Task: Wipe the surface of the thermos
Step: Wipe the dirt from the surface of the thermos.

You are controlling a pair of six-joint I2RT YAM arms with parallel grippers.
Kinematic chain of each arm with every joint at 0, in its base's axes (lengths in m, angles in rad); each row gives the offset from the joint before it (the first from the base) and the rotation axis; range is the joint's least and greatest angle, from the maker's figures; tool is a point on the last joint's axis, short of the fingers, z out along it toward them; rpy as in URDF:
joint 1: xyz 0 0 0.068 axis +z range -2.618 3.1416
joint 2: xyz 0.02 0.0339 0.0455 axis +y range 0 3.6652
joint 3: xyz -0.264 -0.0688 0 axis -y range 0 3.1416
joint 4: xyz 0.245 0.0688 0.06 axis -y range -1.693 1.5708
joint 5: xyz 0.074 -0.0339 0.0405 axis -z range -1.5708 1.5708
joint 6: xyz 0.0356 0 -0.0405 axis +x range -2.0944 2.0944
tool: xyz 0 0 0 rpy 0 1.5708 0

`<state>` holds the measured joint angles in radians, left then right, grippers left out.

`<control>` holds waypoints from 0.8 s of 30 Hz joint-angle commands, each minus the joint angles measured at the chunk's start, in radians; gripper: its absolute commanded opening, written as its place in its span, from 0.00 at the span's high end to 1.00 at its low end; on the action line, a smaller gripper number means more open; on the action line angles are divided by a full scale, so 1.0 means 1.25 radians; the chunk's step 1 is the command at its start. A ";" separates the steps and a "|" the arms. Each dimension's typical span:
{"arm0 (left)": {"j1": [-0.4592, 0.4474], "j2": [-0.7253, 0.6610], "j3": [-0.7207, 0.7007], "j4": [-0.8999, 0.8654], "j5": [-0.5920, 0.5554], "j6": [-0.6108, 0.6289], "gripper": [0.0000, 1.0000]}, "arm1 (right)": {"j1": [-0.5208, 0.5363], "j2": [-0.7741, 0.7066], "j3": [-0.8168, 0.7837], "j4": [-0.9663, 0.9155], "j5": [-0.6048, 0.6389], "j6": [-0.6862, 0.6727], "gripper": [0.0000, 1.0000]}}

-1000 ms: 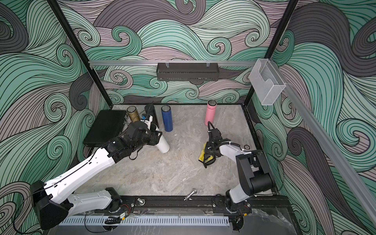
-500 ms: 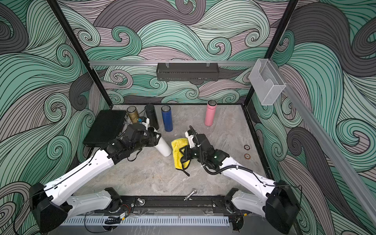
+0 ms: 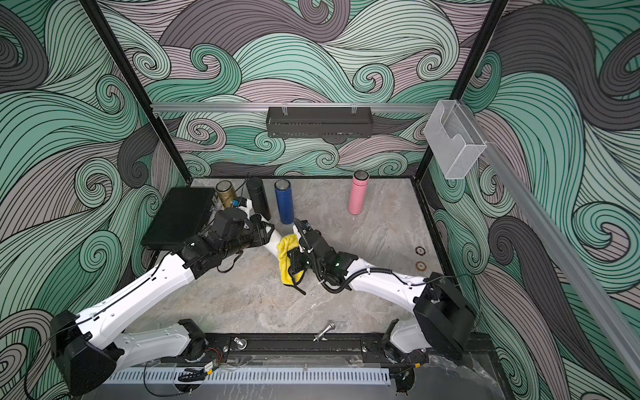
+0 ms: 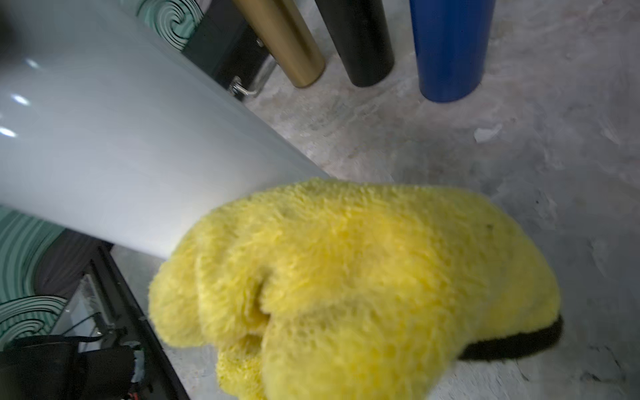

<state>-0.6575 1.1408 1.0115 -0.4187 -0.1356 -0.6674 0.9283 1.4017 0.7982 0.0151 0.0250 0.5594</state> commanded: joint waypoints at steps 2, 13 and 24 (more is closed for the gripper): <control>-0.008 -0.035 0.061 0.043 0.007 -0.065 1.00 | 0.035 -0.063 -0.019 -0.057 0.104 0.005 1.00; -0.013 0.006 0.077 0.058 0.036 -0.237 1.00 | 0.114 -0.006 0.134 0.169 0.258 -0.180 1.00; -0.013 -0.015 0.075 0.102 0.064 -0.258 1.00 | 0.117 -0.026 -0.047 0.135 0.390 -0.031 1.00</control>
<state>-0.6502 1.1610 1.0504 -0.3878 -0.1478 -0.9615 1.0882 1.3853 0.8043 0.2321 0.4088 0.4397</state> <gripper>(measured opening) 0.622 0.112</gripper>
